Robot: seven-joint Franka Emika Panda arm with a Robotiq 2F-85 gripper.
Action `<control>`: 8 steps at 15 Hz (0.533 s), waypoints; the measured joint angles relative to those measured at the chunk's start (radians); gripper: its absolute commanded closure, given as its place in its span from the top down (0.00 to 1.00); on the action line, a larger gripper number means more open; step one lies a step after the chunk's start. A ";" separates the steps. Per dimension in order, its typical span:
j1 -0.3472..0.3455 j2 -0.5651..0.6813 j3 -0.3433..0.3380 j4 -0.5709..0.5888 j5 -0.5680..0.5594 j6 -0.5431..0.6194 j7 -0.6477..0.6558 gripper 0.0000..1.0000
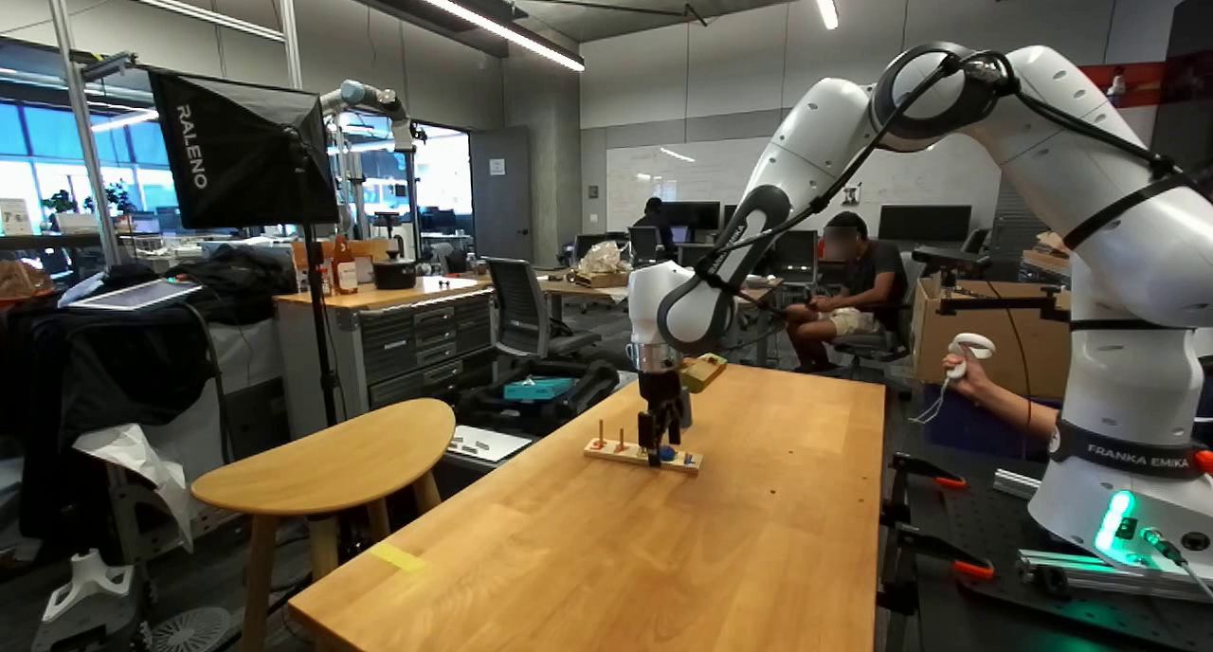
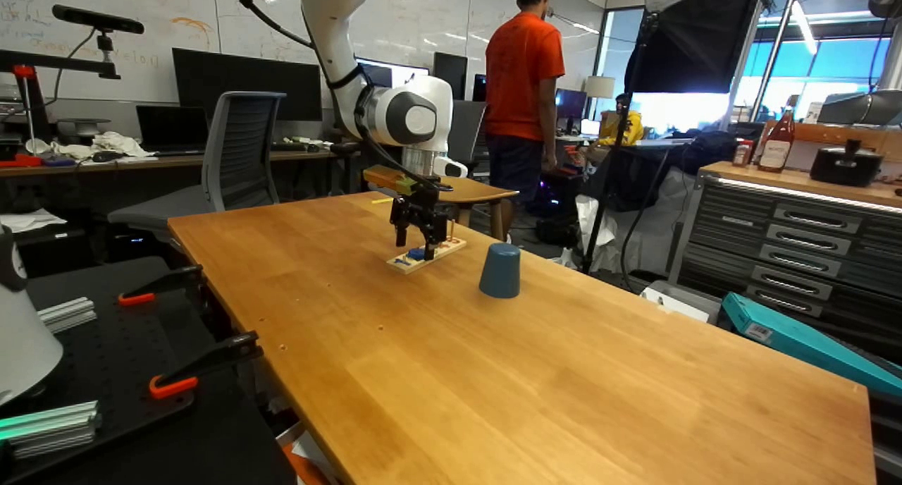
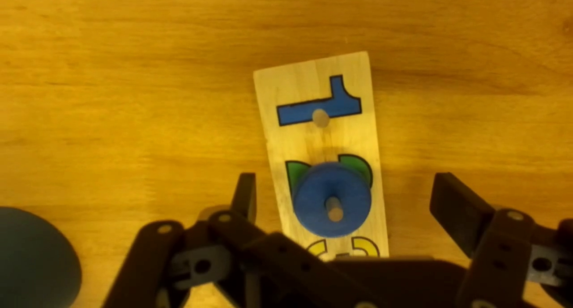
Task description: Remove the blue ring from the wooden stand
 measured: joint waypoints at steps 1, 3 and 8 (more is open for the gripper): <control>0.000 0.000 0.000 0.001 0.000 0.001 0.000 0.75; 0.000 0.000 0.001 0.004 0.000 0.002 0.000 0.68; 0.000 -0.001 0.002 0.006 0.000 0.004 0.000 0.28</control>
